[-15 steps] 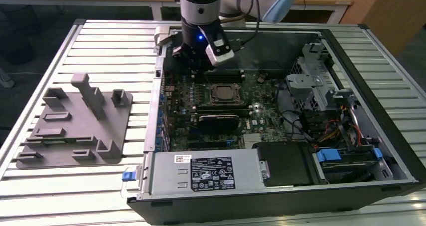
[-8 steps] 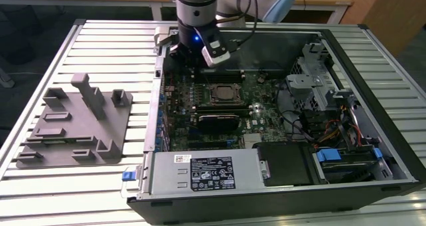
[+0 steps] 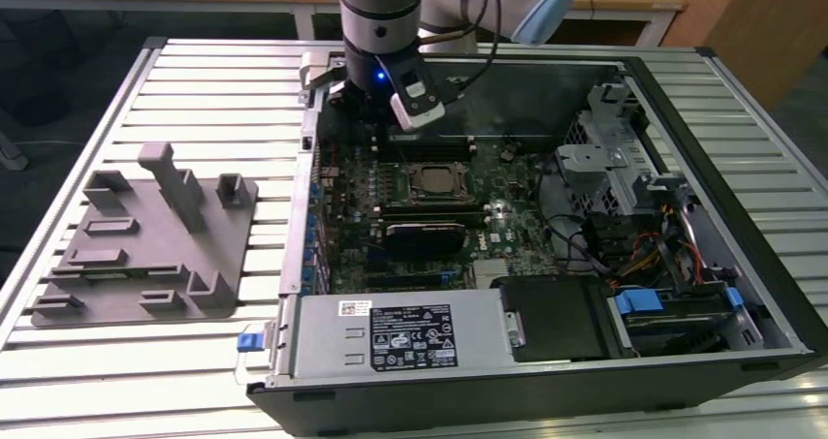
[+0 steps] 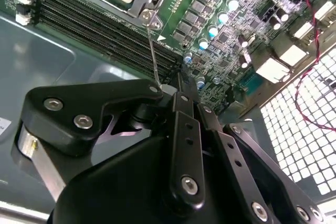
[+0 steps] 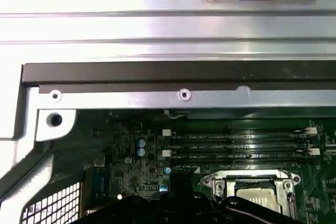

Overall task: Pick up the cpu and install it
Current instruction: 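Install the first cpu locking lever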

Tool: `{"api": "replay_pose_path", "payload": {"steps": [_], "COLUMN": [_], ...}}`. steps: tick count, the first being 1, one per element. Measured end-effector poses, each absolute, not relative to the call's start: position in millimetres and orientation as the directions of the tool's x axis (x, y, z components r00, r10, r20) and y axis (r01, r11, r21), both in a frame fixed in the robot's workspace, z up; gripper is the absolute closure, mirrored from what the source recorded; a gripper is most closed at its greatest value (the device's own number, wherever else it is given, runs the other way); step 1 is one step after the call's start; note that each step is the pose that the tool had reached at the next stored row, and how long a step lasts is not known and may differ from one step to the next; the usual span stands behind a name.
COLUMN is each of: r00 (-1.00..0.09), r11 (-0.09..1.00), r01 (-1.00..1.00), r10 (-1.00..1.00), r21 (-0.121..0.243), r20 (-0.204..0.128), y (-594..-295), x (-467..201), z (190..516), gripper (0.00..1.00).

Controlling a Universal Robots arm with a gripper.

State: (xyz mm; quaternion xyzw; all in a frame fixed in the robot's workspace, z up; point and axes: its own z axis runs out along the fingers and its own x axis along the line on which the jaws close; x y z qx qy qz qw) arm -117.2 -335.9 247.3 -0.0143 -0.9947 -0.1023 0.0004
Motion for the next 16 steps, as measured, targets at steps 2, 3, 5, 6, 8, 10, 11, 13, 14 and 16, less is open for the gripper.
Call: {"api": "replay_pose_path", "payload": {"steps": [2,3,5,6,8,10,11,13,14,16], "r00": [-1.0,-1.0,-1.0,-1.0,-1.0,-1.0,-1.0,-1.0,-1.0,-1.0], "r11": [0.978,0.977,0.975,0.975,0.974,0.974,0.974,0.974,0.974,0.974], "r01": [0.028,0.028,0.028,0.028,0.028,0.028,0.028,0.029,0.029,0.029], "r10": [0.028,0.028,0.028,0.028,0.028,0.028,0.028,0.029,0.029,0.029], "r21": [0.209,0.213,0.221,0.223,0.224,0.224,0.224,0.224,0.224,0.224], "r20": [0.004,0.004,0.004,0.004,0.004,0.004,0.004,0.005,0.005,0.005], "y": [-336.0,-336.0,-336.0,-335.9,-335.9,-336.0,-336.0,-336.0,-336.0,-336.0], "x": [-117.1,-117.1,-117.1,-117.2,-117.1,-116.9,-115.9,-111.9,-109.6,-104.8], "z": [247.4,247.3,247.4,247.3,247.4,247.4,247.3,247.3,247.3,247.3], "gripper": [0.89,0.89,0.89,0.89,0.89,0.89,0.89,0.89,0.89,0.89]}}
